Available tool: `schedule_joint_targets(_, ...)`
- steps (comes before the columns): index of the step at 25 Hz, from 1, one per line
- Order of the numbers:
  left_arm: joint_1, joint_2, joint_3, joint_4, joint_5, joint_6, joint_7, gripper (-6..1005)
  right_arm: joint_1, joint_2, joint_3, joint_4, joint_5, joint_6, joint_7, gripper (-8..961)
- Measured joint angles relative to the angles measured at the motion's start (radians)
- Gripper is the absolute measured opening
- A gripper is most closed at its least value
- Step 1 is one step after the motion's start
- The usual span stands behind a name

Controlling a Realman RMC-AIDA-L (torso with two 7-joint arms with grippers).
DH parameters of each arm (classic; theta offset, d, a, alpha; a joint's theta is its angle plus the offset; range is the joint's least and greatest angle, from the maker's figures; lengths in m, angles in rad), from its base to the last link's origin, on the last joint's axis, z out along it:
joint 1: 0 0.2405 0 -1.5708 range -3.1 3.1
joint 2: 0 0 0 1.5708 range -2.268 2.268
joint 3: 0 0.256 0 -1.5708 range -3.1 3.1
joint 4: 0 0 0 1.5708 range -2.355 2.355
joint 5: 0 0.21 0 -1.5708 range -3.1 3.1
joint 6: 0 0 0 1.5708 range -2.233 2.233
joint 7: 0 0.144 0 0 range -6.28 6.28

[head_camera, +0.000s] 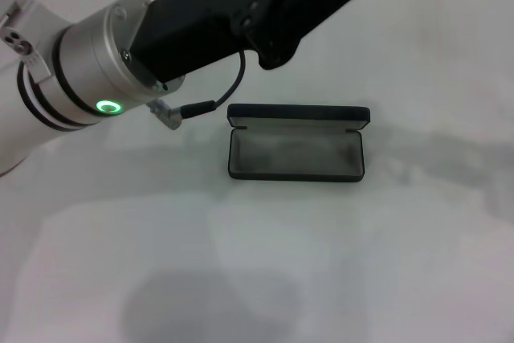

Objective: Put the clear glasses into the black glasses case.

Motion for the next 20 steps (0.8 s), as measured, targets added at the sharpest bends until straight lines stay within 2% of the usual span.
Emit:
schedule_joint_targets(7, -0.01, 0.0, 0.007, 0.038, 0.062, 0.009, -0.002, 87, 0.003, 0.0, 0.003, 0.0, 0.009, 0.001, -0.003, 71)
schedule_joint_targets(20, -0.029, 0.002, 0.015, 0.036, 0.076, 0.01, -0.001, 88, -0.002, 0.0, 0.002, 0.0, 0.015, 0.004, -0.027, 69)
